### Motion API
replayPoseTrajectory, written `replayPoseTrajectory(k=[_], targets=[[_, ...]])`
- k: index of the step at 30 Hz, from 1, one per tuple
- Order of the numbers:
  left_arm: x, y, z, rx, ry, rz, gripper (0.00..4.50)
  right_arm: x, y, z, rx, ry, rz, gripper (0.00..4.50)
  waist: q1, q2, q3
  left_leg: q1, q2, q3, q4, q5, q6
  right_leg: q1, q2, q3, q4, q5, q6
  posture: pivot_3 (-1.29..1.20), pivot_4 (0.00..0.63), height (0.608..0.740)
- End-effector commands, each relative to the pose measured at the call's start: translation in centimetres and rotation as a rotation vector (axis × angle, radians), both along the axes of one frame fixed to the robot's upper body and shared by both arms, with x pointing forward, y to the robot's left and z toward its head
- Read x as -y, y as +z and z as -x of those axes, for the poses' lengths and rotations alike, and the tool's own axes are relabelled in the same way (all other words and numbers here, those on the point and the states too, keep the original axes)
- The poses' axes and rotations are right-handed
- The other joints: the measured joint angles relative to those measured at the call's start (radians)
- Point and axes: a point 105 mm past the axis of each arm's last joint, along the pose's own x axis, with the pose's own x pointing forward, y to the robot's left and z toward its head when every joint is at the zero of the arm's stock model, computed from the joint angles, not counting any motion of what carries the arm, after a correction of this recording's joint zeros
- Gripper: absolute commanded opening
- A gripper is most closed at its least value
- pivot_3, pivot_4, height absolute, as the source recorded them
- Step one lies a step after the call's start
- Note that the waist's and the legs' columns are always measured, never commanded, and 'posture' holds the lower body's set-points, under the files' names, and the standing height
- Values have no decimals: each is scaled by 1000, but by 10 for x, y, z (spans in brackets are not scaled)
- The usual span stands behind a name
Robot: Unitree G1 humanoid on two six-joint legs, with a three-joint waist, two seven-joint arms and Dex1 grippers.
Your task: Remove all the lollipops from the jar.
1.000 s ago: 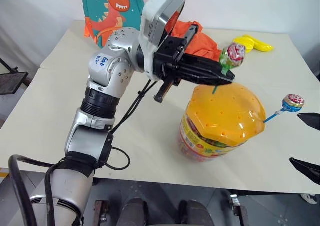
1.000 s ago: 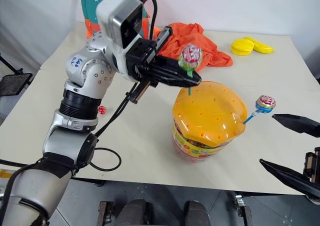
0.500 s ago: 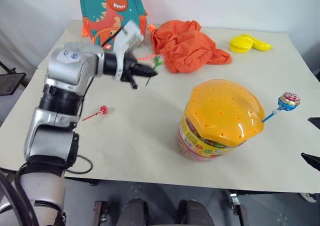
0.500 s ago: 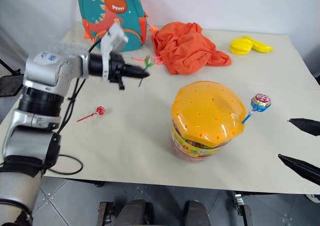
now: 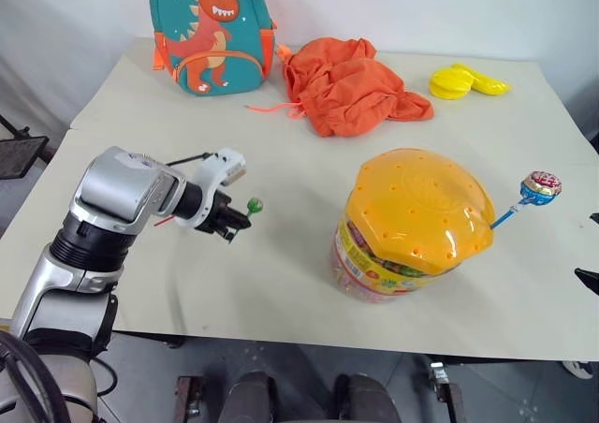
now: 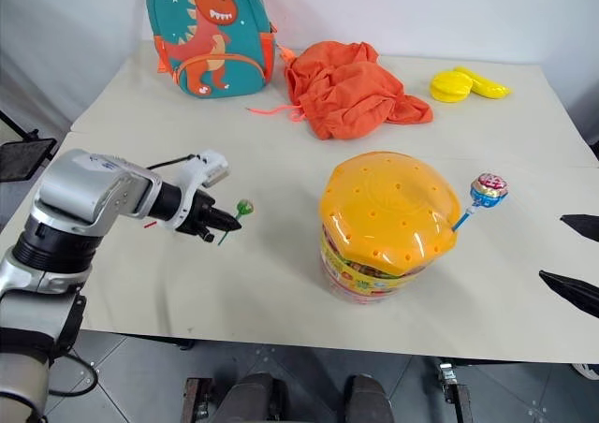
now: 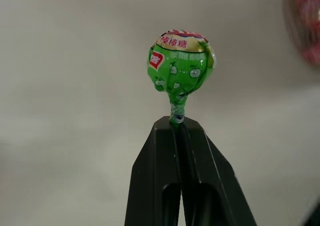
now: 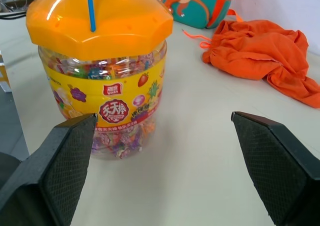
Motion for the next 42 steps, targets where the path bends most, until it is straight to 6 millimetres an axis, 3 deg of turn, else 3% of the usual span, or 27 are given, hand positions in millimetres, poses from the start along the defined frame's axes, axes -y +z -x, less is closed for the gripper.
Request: replayPoseTrajectory(k=[1, 5, 12, 13, 18, 23, 26, 33, 42], targets=[[-13, 2, 6, -13, 22, -10, 1021, 2, 6, 3, 15, 16, 21, 4500, 0, 0, 0, 0, 0, 0, 0, 0, 0, 0, 0, 0, 0, 0, 0, 0, 150, 740], [-18, 5, 10, -11, 15, -31, 2203, 3, 9, 2, 26, 18, 20, 4500, 2, 0, 0, 0, 0, 0, 0, 0, 0, 0, 0, 0, 0, 0, 0, 0, 150, 740], [-14, 38, 16, 75, -75, 30, 4327, 4, 10, 3, 29, 15, 27, 4500, 2, 0, 0, 0, 0, 1, 0, 0, 0, 0, 0, 0, 0, 0, 0, 0, 150, 740], [-15, 43, 19, 86, -107, 39, 4450, 4, 10, 3, 32, 14, 28, 4500, 0, 0, 0, 0, 0, 1, 0, 0, 0, 0, 0, 0, 0, 0, 0, 0, 150, 740], [-25, 78, 10, 306, -221, 117, 4450, 1, 14, 5, 51, -6, 36, 4500, -1, 0, 0, 0, 0, 2, -1, 0, 0, -1, 0, 1, 0, 0, 0, 0, 150, 740], [-16, 111, 6, 561, -385, 348, 4450, -11, 25, 1, 116, -51, 36, 4500, 3, 0, 0, 0, 0, 2, 0, 0, 0, -1, 0, 0, 0, 0, 0, 0, 150, 740], [-4, 134, 16, 728, -563, 606, 4450, -31, 24, -2, 109, -74, 51, 4500, 8, 0, 0, 0, 0, 2, 0, 0, 0, -1, 0, 0, 0, 0, 0, 0, 150, 740], [3, 122, 31, 758, -847, 808, 4450, -68, 29, 0, 120, -116, 15, 4500, -1, 0, 0, 0, 0, 1, 1, 0, 0, -1, 0, -1, 2, 0, 0, 0, 150, 740], [13, 116, 21, 735, -886, 816, 4450, -90, 36, -3, 146, -129, -104, 4500, 2, 0, 0, -1, 0, 0, 2, 0, 0, -1, 0, -1, 2, 0, 0, 0, 150, 740]])
